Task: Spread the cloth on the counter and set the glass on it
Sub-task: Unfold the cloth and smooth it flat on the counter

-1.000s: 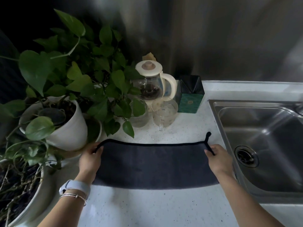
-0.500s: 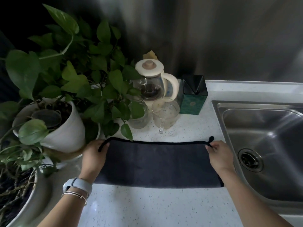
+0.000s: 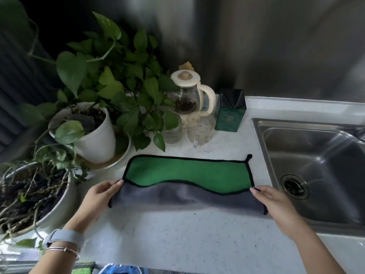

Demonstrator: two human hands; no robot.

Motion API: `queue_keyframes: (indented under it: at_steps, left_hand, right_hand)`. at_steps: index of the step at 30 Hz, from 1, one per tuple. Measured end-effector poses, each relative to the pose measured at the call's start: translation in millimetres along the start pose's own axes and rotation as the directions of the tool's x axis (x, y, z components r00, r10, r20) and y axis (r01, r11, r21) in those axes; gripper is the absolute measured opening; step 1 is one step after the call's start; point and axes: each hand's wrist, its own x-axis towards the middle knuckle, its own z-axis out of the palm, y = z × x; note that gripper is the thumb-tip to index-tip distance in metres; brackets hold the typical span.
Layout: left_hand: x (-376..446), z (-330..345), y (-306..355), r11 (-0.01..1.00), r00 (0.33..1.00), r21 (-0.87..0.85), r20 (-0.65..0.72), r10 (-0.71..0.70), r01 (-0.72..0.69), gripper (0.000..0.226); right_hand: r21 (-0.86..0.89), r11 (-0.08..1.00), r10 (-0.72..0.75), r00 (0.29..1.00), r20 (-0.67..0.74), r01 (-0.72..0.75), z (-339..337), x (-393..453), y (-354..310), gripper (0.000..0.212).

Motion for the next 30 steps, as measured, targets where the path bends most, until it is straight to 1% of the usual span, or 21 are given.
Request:
queue_keyframes:
  at_steps: [2,4,5,6,8,9,11,12,13,15,16,18,19,20,21,22,23,24,26,28,30]
  left_hand:
    - [-16.4,-5.8,-7.8,0.991,0.999,0.131,0.047,0.026,-0.032,0.017]
    - [-26.1,-10.8,-16.4,0.966,0.992,0.251,0.126,0.029,-0.06,0.014]
    - [-30.5,-13.5,-19.9,0.954,0.99,0.293,0.142,0.023,-0.064,0.013]
    - [-33.8,-16.5,-23.4,0.946,0.99,0.318,0.14,0.018,-0.062,0.016]
    - [-37.6,-20.7,-28.9,0.937,0.992,0.346,0.123,0.012,-0.054,0.027]
    - [-38.9,-21.7,-29.6,0.928,0.993,0.37,0.122,0.002,-0.048,0.034]
    - [-37.6,-22.2,-30.9,0.884,0.992,0.466,0.122,-0.009,-0.049,0.043]
    - [-34.4,-22.4,-30.6,0.849,0.992,0.525,0.128,-0.012,-0.057,0.045]
    - [-30.1,-22.1,-28.0,0.809,0.99,0.583,0.137,-0.01,-0.072,0.046]
    - [-19.5,-18.3,-22.7,0.747,0.988,0.653,0.153,0.031,-0.125,0.042]
    - [-13.7,-14.4,-19.0,0.739,0.988,0.659,0.139,0.065,-0.141,0.035]
    - [-1.1,-2.9,-11.7,0.755,0.992,0.646,0.038,0.122,-0.117,0.022]
    - [7.3,4.2,-8.9,0.765,0.99,0.638,-0.024,0.141,-0.093,0.016]
    - [16.8,10.8,-8.1,0.766,0.988,0.64,-0.075,0.138,-0.059,0.015]
    - [26.4,16.9,-8.1,0.76,0.988,0.65,-0.106,0.111,-0.016,0.018]
    - [35.5,23.1,-8.5,0.762,0.988,0.647,-0.134,0.074,0.031,0.021]
    - [42.8,28.4,-8.6,0.776,0.986,0.626,-0.16,0.037,0.073,0.024]
    - [49.5,32.6,-9.6,0.797,0.984,0.596,-0.177,0.011,0.098,0.026]
    - [59.5,39.9,-9.8,0.813,0.986,0.578,-0.165,0.024,0.077,0.025]
    - [64.9,43.9,-7.7,0.81,0.986,0.585,-0.151,0.076,0.028,0.022]
    - [70.5,45.9,-4.1,0.824,0.978,0.566,-0.175,0.117,0.003,0.02]
  right_hand:
    - [-0.1,0.995,0.0,1.0,0.021,0.002,-1.7,-15.1,8.2,0.007]
    - [-0.196,0.98,0.0,0.997,0.071,0.014,-1.7,-25.4,17.1,0.011]
    - [-0.222,0.975,0.003,0.996,0.084,0.016,-1.3,-30.7,21.7,0.013]
    - [-0.225,0.974,0.009,0.997,0.083,0.01,-1.2,-36.2,24.5,0.014]
    - [-0.225,0.974,0.043,0.996,0.078,-0.025,-2.9,-43.2,29.6,0.016]
    - [-0.248,0.968,0.064,0.995,0.081,-0.042,-4.5,-45.0,32.2,0.023]
    - [-0.338,0.937,0.117,0.99,0.077,-0.084,-4.6,-44.5,35.3,0.037]
    - [-0.394,0.914,0.139,0.988,0.068,-0.101,-2.8,-43.2,35.3,0.041]
    - [-0.438,0.893,0.137,0.989,0.057,-0.099,-0.7,-39.7,35.9,0.042]
    - [-0.485,0.872,0.075,0.997,0.006,-0.063,5.1,-29.4,35.1,0.034]
    - [-0.502,0.864,0.022,0.999,-0.03,-0.034,9.0,-23.6,32.9,0.028]
    - [-0.533,0.846,-0.094,0.985,-0.142,0.004,18.3,-11.6,26.6,0.015]
    - [-0.529,0.849,-0.121,0.972,-0.203,-0.005,22.2,-2.4,24.7,0.022]
    - [-0.5,0.866,-0.112,0.963,-0.245,-0.027,26.2,7.1,22.1,0.034]
    - [-0.457,0.888,-0.087,0.958,-0.274,-0.05,30.2,14.5,18.0,0.041]
    - [-0.419,0.906,-0.066,0.953,-0.295,-0.067,33.4,23.9,14.7,0.038]
    - [-0.382,0.92,-0.044,0.95,-0.309,-0.081,36.4,32.1,11.4,0.025]
    - [-0.359,0.928,-0.021,0.949,-0.315,-0.099,38.9,40.1,10.4,0.02]
    - [-0.357,0.925,0.005,0.943,-0.332,-0.13,41.9,54.0,8.6,0.028]
    - [-0.343,0.929,0.002,0.93,-0.366,-0.137,42.2,63.4,5.7,0.028]
    - [-0.338,0.933,-0.025,0.912,-0.409,-0.126,40.2,70.6,1.8,0.026]
